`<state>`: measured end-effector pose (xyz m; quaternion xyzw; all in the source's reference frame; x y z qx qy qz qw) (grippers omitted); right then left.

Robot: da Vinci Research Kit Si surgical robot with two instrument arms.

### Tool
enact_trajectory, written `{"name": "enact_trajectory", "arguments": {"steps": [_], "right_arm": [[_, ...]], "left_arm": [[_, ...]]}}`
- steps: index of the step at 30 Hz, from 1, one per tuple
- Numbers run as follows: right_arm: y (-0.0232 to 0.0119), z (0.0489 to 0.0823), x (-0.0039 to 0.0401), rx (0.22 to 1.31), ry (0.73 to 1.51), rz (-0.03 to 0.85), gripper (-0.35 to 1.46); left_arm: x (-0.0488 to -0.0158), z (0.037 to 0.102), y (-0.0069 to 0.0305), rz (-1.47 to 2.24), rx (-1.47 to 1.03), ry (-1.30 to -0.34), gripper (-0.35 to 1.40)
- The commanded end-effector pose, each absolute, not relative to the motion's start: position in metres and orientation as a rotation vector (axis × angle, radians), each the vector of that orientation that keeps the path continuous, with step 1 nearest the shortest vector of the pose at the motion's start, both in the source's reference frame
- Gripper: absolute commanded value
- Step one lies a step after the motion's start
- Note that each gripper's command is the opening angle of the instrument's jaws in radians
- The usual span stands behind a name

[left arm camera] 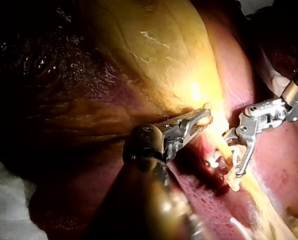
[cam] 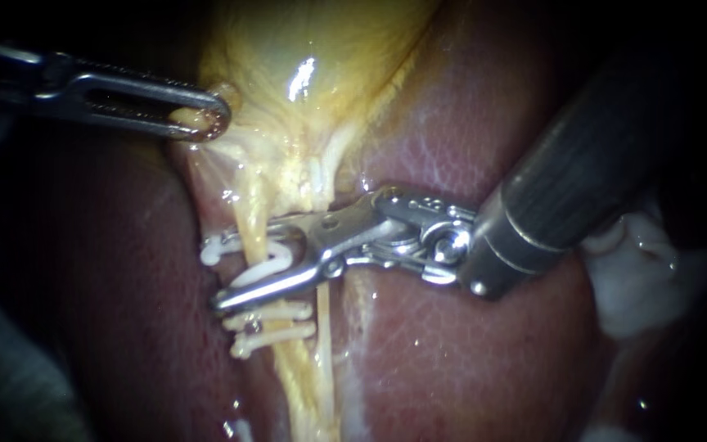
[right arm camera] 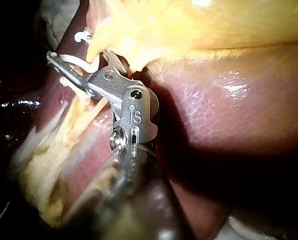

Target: Clipping third clip left tube

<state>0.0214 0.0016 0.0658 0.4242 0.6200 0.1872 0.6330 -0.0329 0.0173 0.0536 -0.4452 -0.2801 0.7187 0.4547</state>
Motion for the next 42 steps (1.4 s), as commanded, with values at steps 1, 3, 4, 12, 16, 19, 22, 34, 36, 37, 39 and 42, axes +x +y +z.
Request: {"name": "enact_trajectory", "arguments": {"steps": [1,3,4,12,16,19,22,34,36,37,39,42], "right_arm": [[0.0018,0.0656,0.0214,0.973,1.418,0.427,0.5],[0.0019,0.0652,0.0214,0.98,1.425,0.425,0.5],[0.002,0.065,0.0214,0.983,1.428,0.424,0.5],[0.002,0.0621,0.0207,1.025,1.47,0.407,0.5],[0.002,0.0604,0.0203,1.059,1.492,0.385,0.49],[0.0022,0.0594,0.0203,1.074,1.503,0.378,0.47],[0.0023,0.059,0.0203,1.077,1.51,0.38,0.46],[0.0028,0.0595,0.0201,1.137,1.478,0.438,0.36],[0.0028,0.0596,0.02,1.151,1.47,0.451,0.32],[0.0028,0.0596,0.02,1.151,1.47,0.451,0.31],[0.0028,0.0596,0.02,1.151,1.47,0.45,0.27],[0.0027,0.0596,0.02,1.151,1.47,0.45,0.21]], "left_arm": [[-0.033,0.0538,0.0173,1.773,-1.098,-0.691,-0.35],[-0.033,0.0538,0.0173,1.773,-1.098,-0.691,-0.35],[-0.033,0.0539,0.0173,1.773,-1.098,-0.69,-0.35],[-0.033,0.0539,0.0173,1.773,-1.098,-0.69,-0.35],[-0.033,0.0539,0.0173,1.773,-1.098,-0.69,-0.35],[-0.033,0.0539,0.0173,1.773,-1.098,-0.69,-0.35],[-0.033,0.0539,0.0173,1.773,-1.098,-0.69,-0.35],[-0.0328,0.0541,0.0175,1.774,-1.098,-0.691,-0.35],[-0.0328,0.0541,0.0175,1.774,-1.098,-0.691,-0.35],[-0.0328,0.0542,0.0175,1.774,-1.098,-0.691,-0.35],[-0.0328,0.0542,0.0175,1.774,-1.098,-0.691,-0.35],[-0.0328,0.0542,0.0175,1.774,-1.098,-0.691,-0.35]]}}
